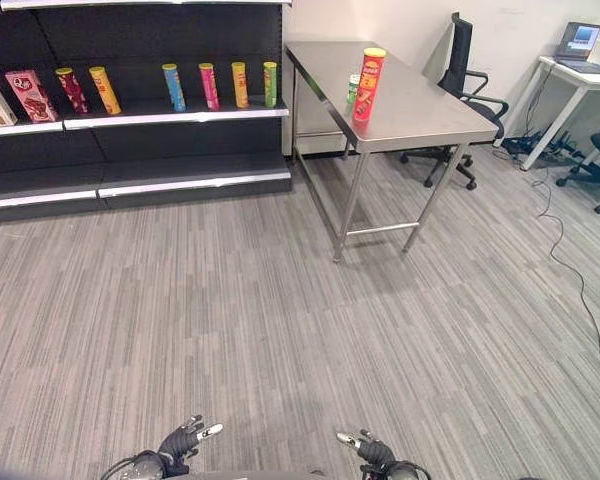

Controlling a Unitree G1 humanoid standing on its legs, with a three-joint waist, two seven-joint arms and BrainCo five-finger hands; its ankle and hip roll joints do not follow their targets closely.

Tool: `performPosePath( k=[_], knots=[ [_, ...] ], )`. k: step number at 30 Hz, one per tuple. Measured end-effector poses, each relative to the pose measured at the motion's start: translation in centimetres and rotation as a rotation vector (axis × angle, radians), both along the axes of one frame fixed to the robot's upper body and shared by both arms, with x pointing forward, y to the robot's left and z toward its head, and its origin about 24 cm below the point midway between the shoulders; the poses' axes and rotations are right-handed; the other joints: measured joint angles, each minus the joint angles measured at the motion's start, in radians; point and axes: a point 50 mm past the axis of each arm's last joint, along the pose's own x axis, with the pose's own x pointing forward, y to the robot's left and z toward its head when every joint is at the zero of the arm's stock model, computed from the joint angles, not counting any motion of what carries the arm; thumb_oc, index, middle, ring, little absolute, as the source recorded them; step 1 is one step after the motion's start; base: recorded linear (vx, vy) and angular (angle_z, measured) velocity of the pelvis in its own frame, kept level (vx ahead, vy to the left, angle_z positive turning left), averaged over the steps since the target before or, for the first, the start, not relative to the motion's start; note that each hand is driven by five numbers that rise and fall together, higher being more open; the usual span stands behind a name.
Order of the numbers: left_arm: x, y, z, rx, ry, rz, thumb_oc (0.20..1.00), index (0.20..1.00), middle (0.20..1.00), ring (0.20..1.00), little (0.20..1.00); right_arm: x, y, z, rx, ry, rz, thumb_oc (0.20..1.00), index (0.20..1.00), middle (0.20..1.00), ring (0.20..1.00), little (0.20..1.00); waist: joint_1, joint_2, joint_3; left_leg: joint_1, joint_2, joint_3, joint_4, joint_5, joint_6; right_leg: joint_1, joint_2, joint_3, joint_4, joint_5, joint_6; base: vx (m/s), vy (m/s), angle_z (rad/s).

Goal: Put the goods on the table back onto the shelves and tidy them up.

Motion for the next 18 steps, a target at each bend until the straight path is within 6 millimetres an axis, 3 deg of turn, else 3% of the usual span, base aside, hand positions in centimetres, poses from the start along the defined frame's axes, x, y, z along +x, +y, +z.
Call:
performPosePath(
  k=[10,18],
  knots=[
    [0.7,0.5,0.5,-0.027,-0.058,0.098,1.0,1.0,1.0,1.0,1.0,0.8,-1.2,0.9,-0.03,-0.089,-0.033,1.0,1.0,1.0,1.0,1.0,-0.006,0.007,0.01,-0.001,0.003,-0.001,0.0,0.0,0.0,-0.001,0.003,0.0,0.0,0.0,0.0,0.0,0.0,0.0],
    [0.8,0.3,0.6,-0.033,-0.061,0.101,1.0,1.0,1.0,1.0,1.0,0.6,-1.7,0.9,-0.043,-0.09,-0.044,1.0,1.0,1.0,1.0,1.0,-0.006,-0.007,0.027,-0.002,0.008,-0.007,0.0,0.0,-0.001,0.0,0.009,-0.001,0.0,-0.002,-0.003,0.01,-0.015,0.0]
  ],
)
